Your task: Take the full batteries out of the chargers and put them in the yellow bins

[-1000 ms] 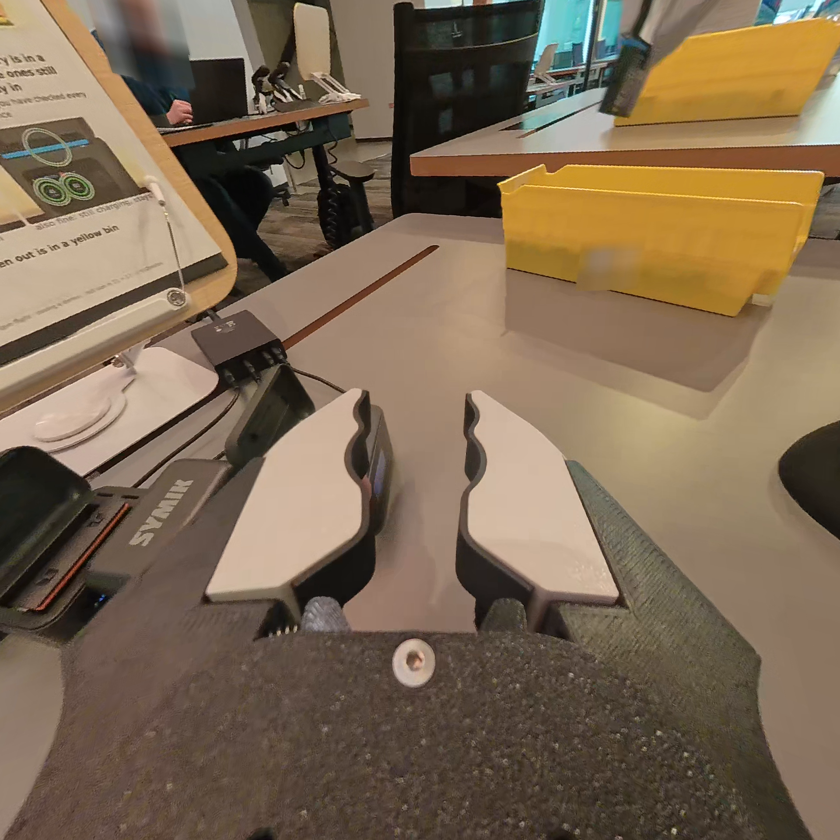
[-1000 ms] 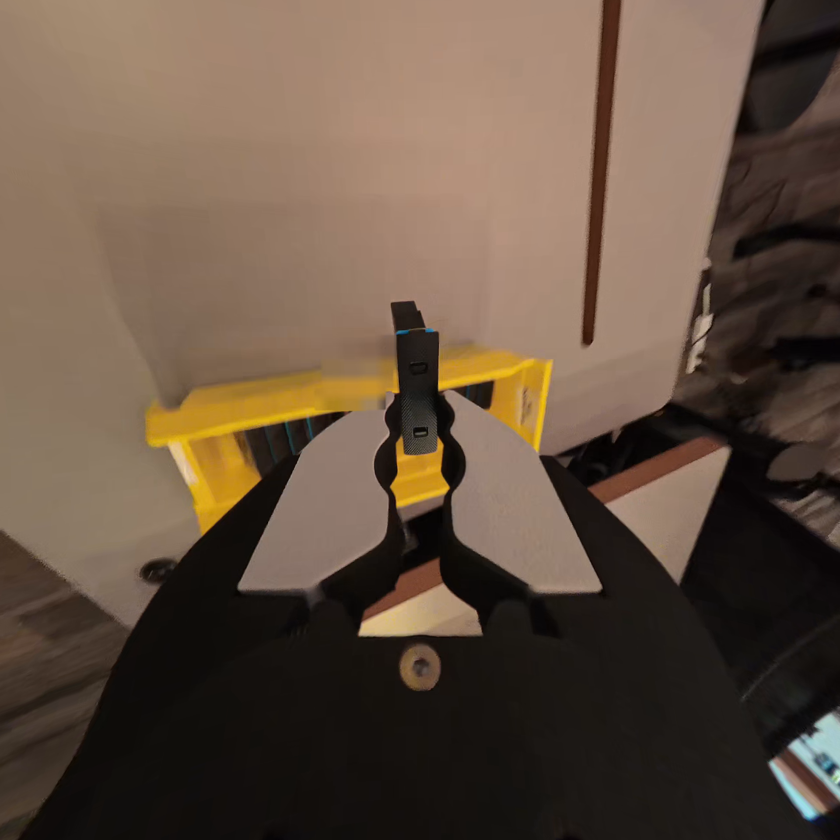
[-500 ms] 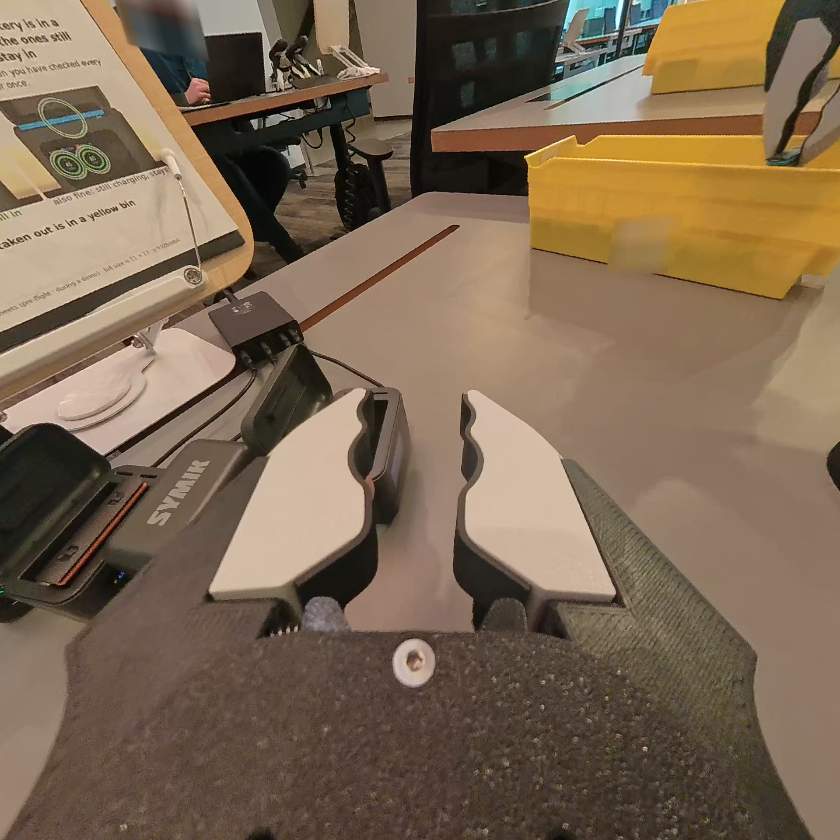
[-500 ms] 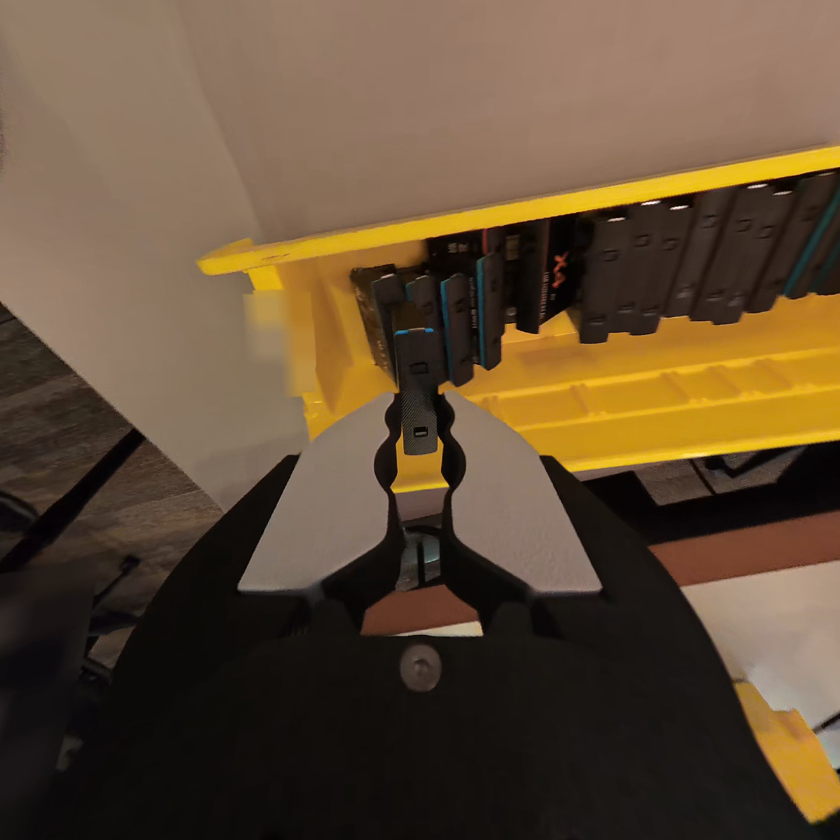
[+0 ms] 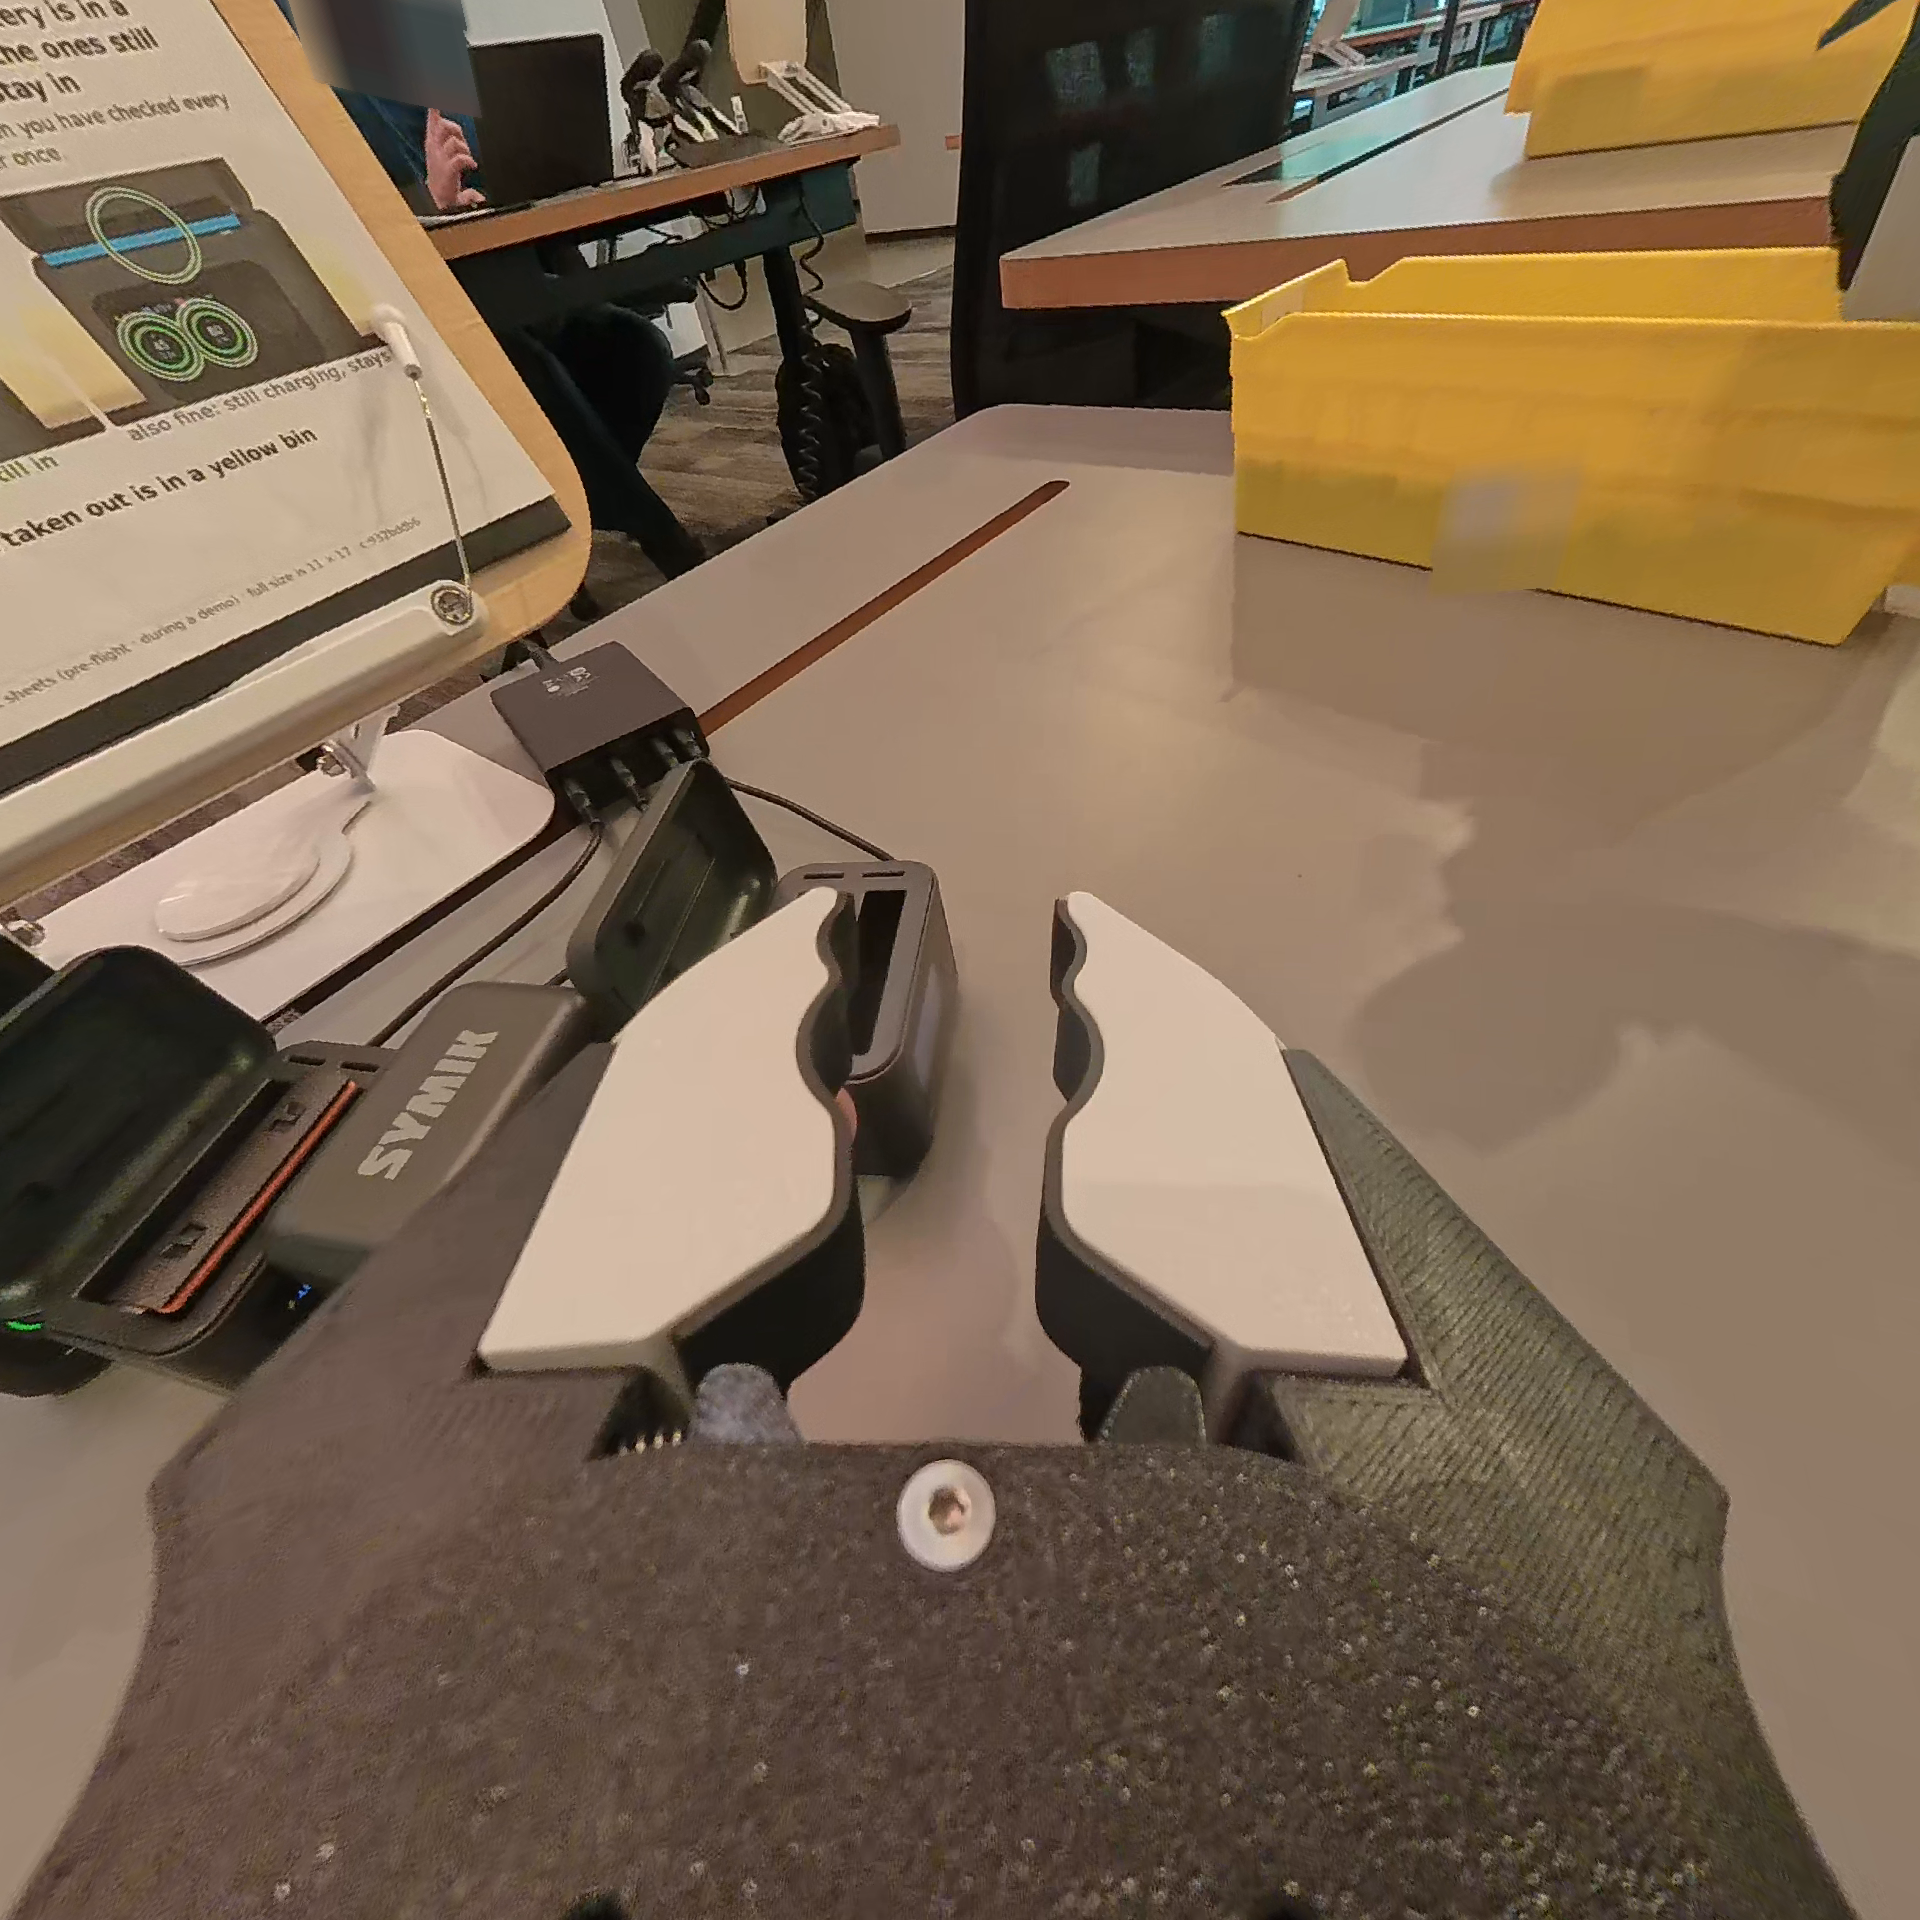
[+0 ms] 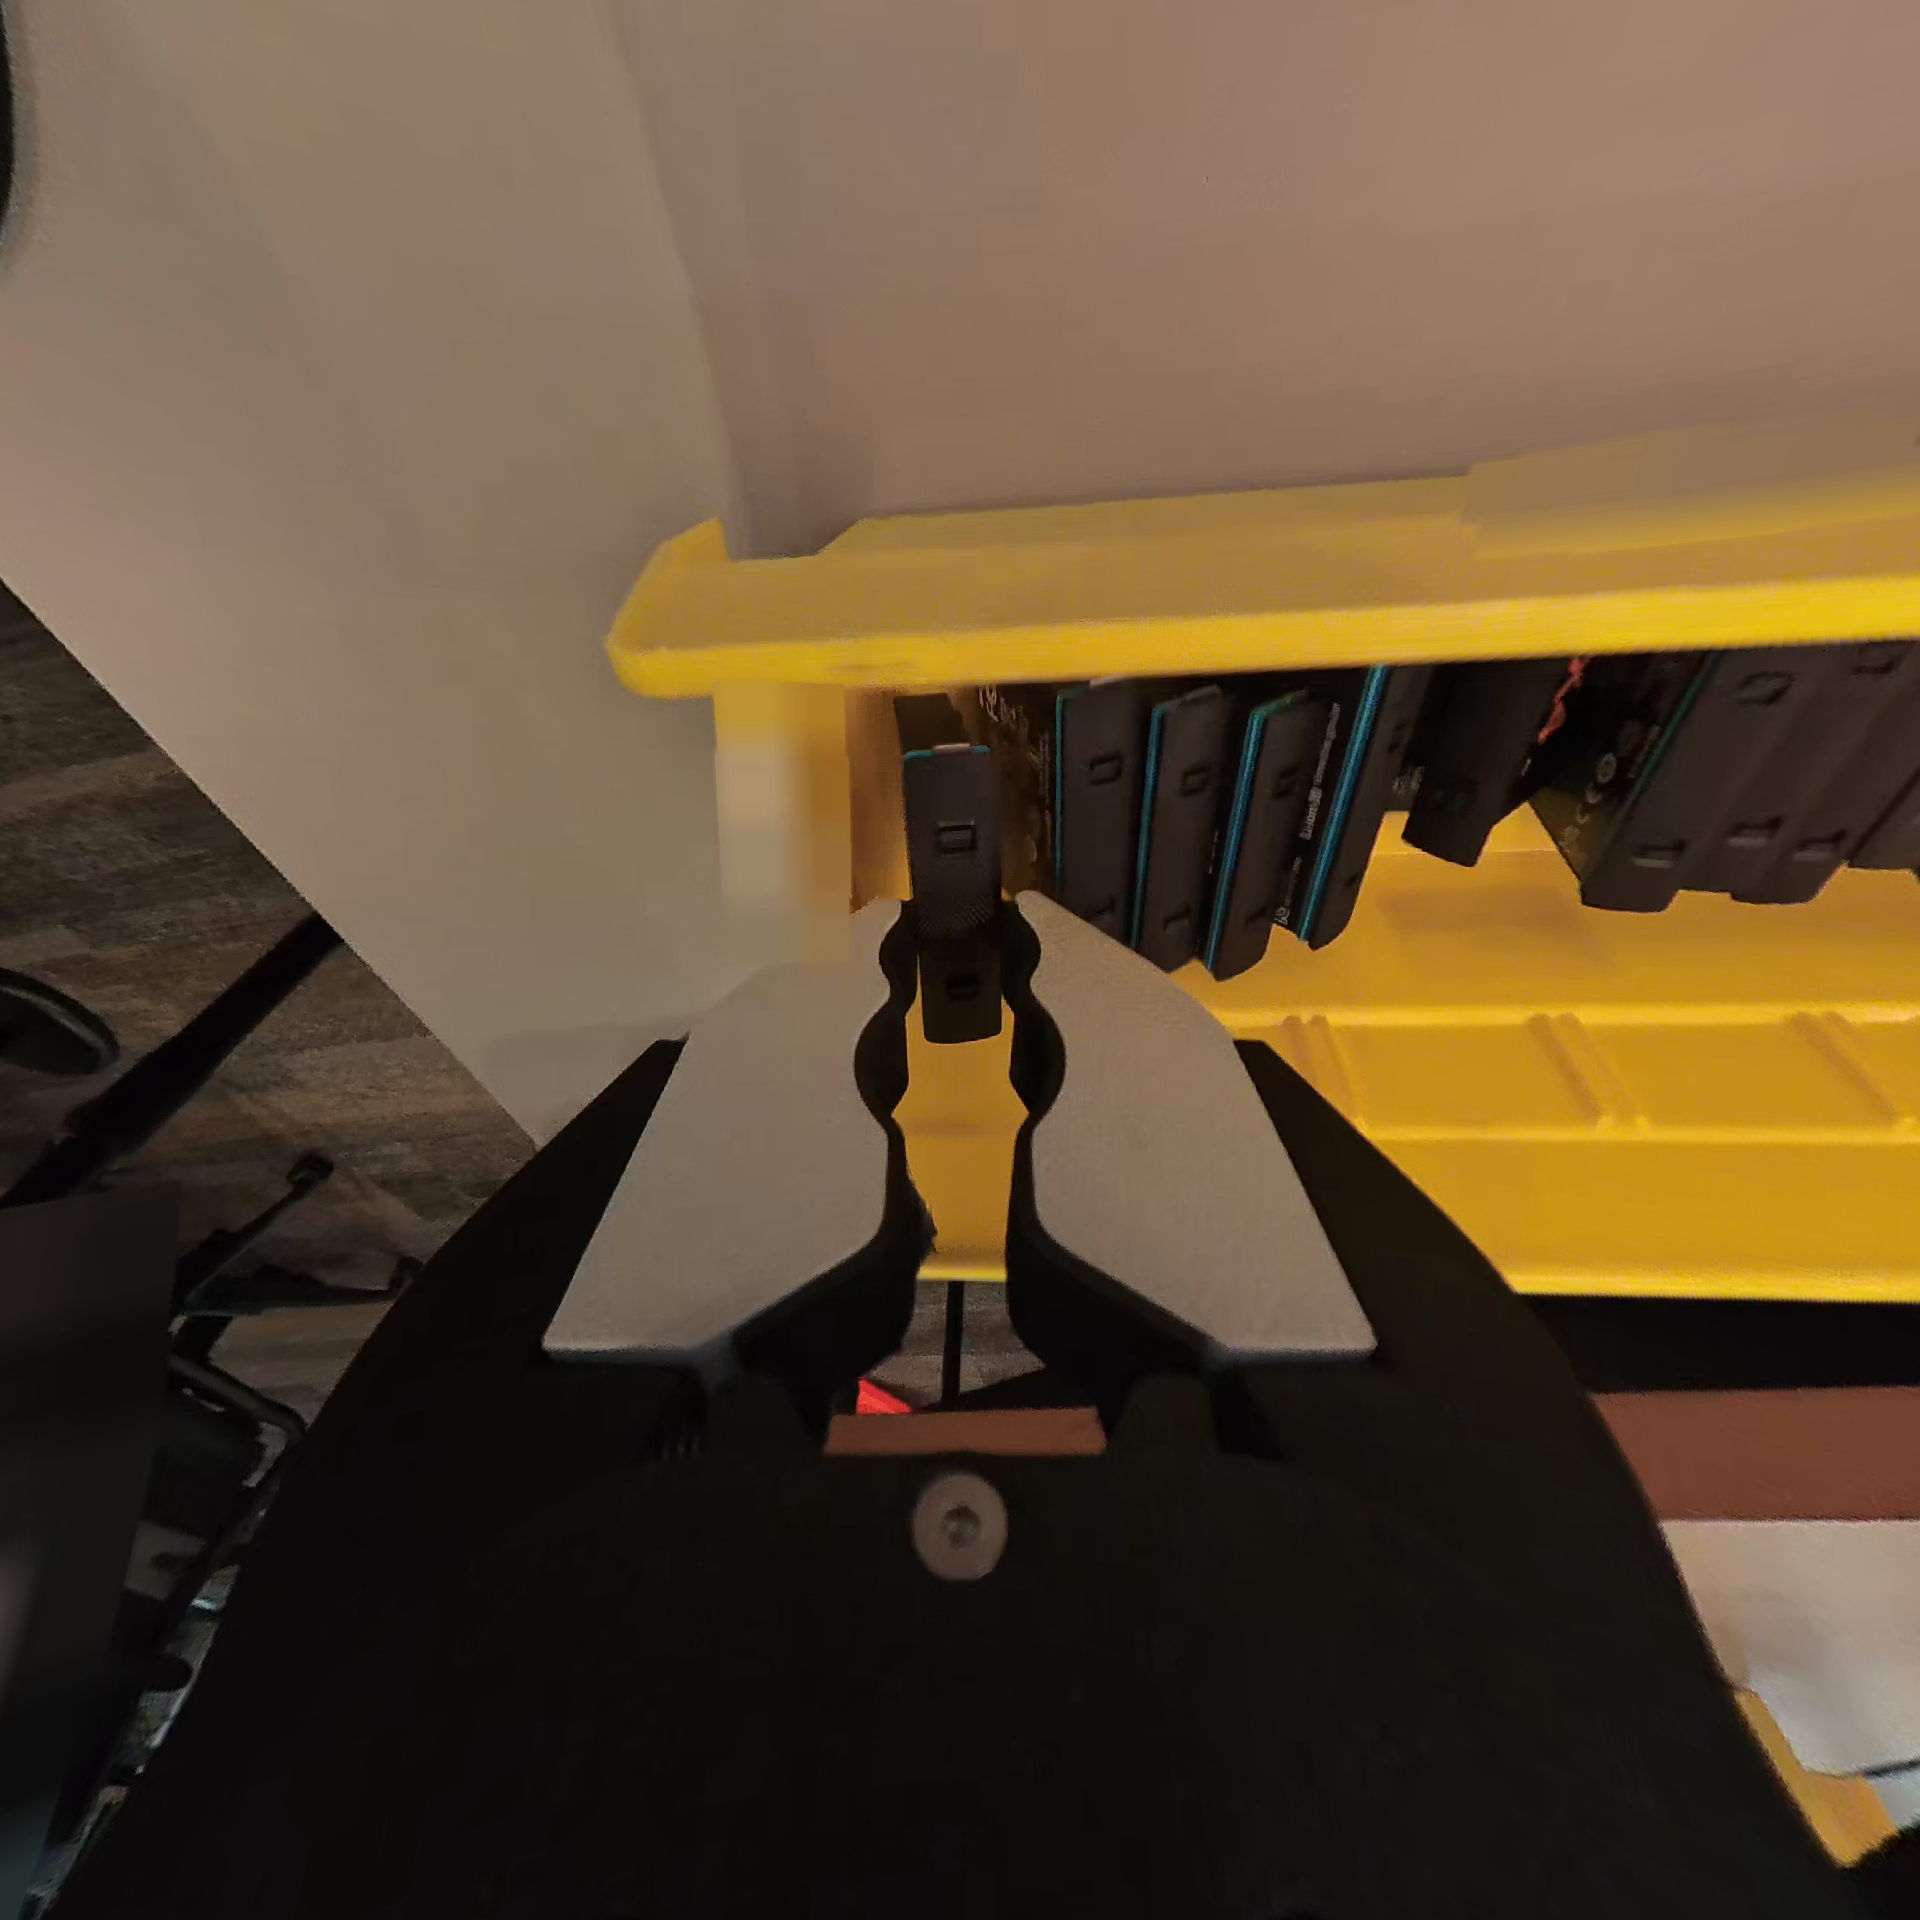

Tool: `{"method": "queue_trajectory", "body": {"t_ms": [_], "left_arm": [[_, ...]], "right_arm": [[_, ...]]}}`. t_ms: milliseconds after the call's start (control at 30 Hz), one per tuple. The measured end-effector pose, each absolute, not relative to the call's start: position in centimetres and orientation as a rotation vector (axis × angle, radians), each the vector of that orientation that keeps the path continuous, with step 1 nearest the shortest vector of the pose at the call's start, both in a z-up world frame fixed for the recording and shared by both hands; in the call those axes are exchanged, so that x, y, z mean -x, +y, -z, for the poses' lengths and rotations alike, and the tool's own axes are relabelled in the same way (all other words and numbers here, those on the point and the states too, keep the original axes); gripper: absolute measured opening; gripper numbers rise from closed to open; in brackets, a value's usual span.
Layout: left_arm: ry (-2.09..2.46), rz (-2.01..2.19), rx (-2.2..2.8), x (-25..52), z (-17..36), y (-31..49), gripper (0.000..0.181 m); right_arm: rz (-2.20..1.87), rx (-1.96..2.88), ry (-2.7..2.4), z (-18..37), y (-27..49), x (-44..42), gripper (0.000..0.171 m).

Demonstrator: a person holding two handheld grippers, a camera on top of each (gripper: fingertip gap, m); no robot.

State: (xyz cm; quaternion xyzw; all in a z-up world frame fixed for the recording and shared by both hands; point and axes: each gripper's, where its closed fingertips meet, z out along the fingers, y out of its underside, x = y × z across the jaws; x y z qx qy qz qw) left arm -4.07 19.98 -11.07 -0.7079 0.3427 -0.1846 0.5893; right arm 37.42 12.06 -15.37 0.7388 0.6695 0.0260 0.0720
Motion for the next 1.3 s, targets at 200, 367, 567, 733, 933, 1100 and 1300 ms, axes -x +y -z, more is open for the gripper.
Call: {"method": "queue_trajectory", "body": {"t_ms": [200, 367, 567, 733, 933, 1100, 1300], "left_arm": [[0.795, 0.423, 1.655, 4.3, 11.2, 20.1, 0.035], [0.800, 0.417, 1.663, 4.3, 11.4, 20.2, 0.035], [0.796, 0.414, 1.667, 4.4, 11.5, 20.3, 0.036], [0.790, 0.408, 1.673, 4.5, 11.6, 20.5, 0.036], [0.785, 0.401, 1.676, 4.7, 11.6, 20.6, 0.036], [0.784, 0.389, 1.686, 4.8, 11.9, 20.7, 0.036], [0.745, 0.365, 1.700, 5.6, 12.1, 21.3, 0.035]], "right_arm": [[-0.098, -2.203, 2.009, 16.4, 11.9, -37.3, 0.014], [-0.098, -2.221, 1.984, 15.9, 12.0, -37.3, 0.014], [-0.125, -2.408, 2.004, 11.8, 14.9, -36.0, 0.010], [-0.112, -2.755, 2.174, 6.5, 19.4, -30.5, 0.000], [-0.012, -3.054, 2.307, 4.6, 21.9, -22.4, 0.000], [0.182, -3.276, 2.298, 4.7, 23.2, -15.1, 0.000], [0.706, -3.553, 2.131, 4.3, 24.5, -6.0, 0.000]]}}
